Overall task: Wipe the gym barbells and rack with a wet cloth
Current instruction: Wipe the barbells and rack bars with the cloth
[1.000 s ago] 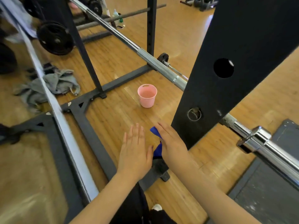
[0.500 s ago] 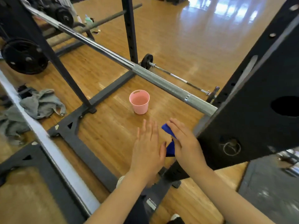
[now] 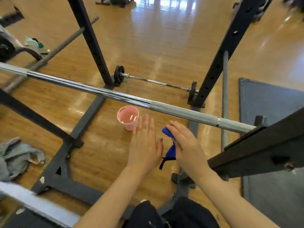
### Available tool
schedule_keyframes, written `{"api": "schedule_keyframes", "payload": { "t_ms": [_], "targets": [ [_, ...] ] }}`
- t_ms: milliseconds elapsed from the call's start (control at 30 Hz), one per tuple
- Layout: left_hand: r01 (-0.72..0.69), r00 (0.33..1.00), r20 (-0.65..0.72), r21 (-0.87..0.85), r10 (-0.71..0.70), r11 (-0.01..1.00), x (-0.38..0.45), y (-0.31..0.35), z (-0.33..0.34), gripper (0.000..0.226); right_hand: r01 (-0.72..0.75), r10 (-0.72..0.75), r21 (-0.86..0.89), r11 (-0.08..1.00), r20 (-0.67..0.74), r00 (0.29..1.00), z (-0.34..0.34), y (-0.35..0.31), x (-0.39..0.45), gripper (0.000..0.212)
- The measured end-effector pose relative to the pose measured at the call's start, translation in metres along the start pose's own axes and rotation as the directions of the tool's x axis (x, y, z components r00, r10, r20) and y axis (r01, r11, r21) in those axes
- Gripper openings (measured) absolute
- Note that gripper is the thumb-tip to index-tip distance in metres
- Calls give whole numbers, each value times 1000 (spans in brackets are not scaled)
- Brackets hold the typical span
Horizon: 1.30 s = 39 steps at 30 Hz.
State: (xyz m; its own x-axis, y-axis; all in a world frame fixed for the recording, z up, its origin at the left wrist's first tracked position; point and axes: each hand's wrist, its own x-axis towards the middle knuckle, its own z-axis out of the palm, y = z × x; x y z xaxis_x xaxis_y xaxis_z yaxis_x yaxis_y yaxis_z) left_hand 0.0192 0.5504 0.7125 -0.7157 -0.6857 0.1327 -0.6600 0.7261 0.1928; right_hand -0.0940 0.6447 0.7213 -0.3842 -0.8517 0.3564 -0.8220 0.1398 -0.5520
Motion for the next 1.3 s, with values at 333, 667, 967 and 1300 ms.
{"api": "schedule_keyframes", "payload": {
  "t_ms": [333,667,967,1300],
  "targets": [
    [43,999,-36,71,-41,997,5,-37,-35,65,85,-85,-59,995,0,996,10,-41,54,53],
    [-158,987,-32,54,159,986,31,-94,-35,69,-50,40,-126,991,-81,996,51,-59,74,45],
    [-406,905,-71,148,419,902,76,-195,-46,73,-350,288,-155,924,-320,903,100,-104,121,41],
    [-433,870,-88,336,486,836,132,-200,-34,93,-350,278,-329,877,-245,929,94,-95,129,44]
  ]
}}
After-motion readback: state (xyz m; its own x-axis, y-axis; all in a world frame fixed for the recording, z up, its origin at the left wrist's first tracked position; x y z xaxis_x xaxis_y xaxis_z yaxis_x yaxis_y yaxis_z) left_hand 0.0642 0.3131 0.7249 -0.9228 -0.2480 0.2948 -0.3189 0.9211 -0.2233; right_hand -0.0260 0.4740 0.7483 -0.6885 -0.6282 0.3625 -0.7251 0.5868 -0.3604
